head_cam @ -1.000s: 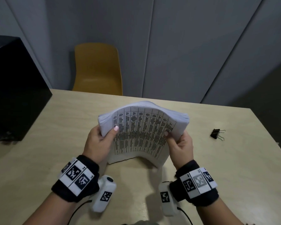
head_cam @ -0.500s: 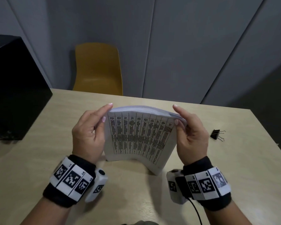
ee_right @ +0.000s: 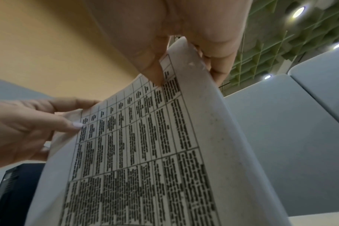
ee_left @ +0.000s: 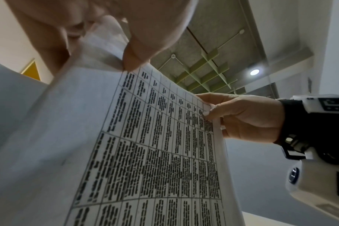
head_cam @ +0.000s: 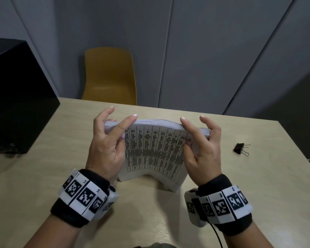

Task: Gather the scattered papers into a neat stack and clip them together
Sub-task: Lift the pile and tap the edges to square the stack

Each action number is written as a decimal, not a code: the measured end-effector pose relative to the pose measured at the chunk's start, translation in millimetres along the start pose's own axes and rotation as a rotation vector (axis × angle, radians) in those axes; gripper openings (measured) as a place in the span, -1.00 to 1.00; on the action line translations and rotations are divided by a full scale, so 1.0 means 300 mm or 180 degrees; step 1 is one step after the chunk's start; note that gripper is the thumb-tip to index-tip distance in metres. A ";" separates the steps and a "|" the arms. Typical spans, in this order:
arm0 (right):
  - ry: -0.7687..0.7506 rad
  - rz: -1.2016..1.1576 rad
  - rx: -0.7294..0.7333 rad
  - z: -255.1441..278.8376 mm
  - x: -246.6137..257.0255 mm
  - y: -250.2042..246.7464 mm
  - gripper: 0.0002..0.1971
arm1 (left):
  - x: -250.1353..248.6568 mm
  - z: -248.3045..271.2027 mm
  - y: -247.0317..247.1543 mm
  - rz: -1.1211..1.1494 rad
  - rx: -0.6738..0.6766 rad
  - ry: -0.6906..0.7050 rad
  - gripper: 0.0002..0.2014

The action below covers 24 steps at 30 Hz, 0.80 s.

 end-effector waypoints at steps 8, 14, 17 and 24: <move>-0.0009 -0.0087 0.0044 0.009 0.001 0.005 -0.56 | -0.013 0.013 0.002 0.0223 0.0221 0.0018 -0.62; 0.0044 -0.0377 0.0141 -0.001 -0.007 0.003 -0.64 | -0.021 -0.011 -0.028 0.0501 0.0324 0.0116 -0.61; 0.0050 -0.0853 0.0203 -0.036 -0.040 -0.028 -0.60 | 0.010 -0.038 -0.063 0.0578 0.0171 0.0092 -0.66; 0.0068 -0.1342 0.0097 -0.058 -0.109 -0.069 -0.64 | 0.050 -0.053 -0.100 0.0628 -0.0080 -0.0011 -0.71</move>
Point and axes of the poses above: each hand's wrist, its own z-axis away from the middle knuckle, its own y-axis out of the palm, x = y × z, the point moved 4 cm from there along -z, towards the middle knuckle, and after that the axes turned 1 degree about x, right-handed, at the moved point
